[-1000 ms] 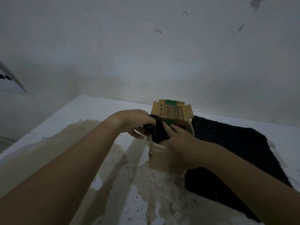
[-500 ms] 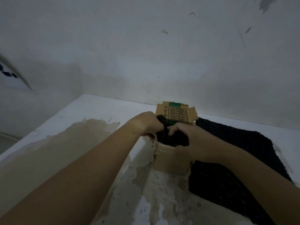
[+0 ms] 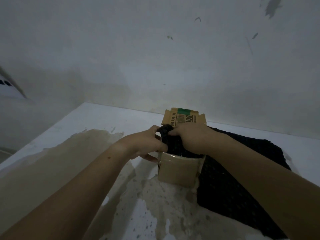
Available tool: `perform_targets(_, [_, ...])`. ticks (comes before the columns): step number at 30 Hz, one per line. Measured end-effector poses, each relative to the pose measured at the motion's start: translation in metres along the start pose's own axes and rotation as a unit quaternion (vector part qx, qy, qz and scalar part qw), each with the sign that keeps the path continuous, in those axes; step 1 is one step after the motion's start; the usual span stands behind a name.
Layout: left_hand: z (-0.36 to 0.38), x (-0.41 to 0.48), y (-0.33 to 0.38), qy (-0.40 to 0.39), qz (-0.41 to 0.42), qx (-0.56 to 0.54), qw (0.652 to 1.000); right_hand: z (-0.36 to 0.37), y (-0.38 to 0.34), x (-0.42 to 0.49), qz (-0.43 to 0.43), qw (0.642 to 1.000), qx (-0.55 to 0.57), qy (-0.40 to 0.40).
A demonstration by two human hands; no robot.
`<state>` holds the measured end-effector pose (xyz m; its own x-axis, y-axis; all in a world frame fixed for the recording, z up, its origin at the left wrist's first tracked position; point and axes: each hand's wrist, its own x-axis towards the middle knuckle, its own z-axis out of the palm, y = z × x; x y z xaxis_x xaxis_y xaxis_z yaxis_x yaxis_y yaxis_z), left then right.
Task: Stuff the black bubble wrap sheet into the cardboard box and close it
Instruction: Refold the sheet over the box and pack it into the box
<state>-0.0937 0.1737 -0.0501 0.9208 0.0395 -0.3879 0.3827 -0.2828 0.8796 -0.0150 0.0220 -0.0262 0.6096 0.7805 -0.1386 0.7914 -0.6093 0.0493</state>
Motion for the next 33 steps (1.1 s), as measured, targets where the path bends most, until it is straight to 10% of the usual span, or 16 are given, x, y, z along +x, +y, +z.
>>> perform_targets(11, [0.009,0.009,0.011,0.015,-0.053,0.099,0.994,0.019,-0.005,0.007,-0.024,0.997,-0.061,0.041])
perform_targets(19, [0.024,0.008,0.004,0.076,0.015,0.205,0.976,0.028,0.013,-0.026,-0.007,0.953,0.267,0.142])
perform_targets(33, [0.027,0.001,-0.025,0.059,0.092,0.137,0.984,0.014,-0.007,0.001,0.004,0.999,-0.05,-0.01])
